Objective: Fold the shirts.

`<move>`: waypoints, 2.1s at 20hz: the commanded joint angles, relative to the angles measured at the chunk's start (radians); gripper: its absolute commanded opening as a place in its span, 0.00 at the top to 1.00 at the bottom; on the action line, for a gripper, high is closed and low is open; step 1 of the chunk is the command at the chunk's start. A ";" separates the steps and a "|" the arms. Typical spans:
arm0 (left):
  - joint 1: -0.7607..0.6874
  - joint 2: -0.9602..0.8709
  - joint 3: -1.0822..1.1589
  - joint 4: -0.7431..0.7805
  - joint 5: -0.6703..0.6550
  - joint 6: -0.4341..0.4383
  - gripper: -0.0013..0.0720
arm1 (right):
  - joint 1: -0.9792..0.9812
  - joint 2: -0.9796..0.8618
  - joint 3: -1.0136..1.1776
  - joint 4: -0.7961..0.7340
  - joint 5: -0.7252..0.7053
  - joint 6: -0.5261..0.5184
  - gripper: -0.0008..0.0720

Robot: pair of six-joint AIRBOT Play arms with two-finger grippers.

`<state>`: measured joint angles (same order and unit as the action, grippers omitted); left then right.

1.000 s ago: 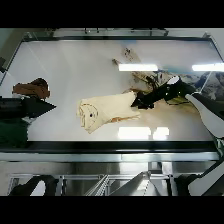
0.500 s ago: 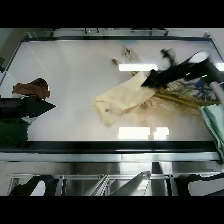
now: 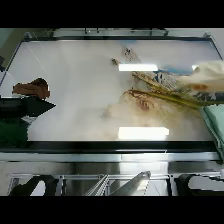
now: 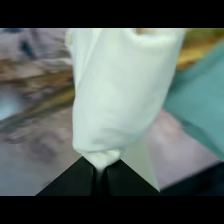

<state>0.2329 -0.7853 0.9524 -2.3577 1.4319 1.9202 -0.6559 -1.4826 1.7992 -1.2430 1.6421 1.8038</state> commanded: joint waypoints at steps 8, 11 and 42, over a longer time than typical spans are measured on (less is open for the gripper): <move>0.000 0.000 0.000 0.001 -0.013 0.011 0.96 | -0.317 0.092 -0.477 -0.528 0.090 0.024 0.97; 0.000 0.000 0.000 0.001 -0.011 0.011 0.96 | -0.317 0.092 -0.645 -0.529 -0.020 0.026 0.95; -0.154 0.136 -0.251 0.002 -0.017 -0.006 0.96 | 0.690 0.700 -1.259 0.637 -0.451 -0.653 0.97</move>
<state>0.1570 -0.7231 0.8352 -2.3566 1.4696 1.9446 -0.0864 -0.8890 0.7059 -0.6682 1.3045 1.2076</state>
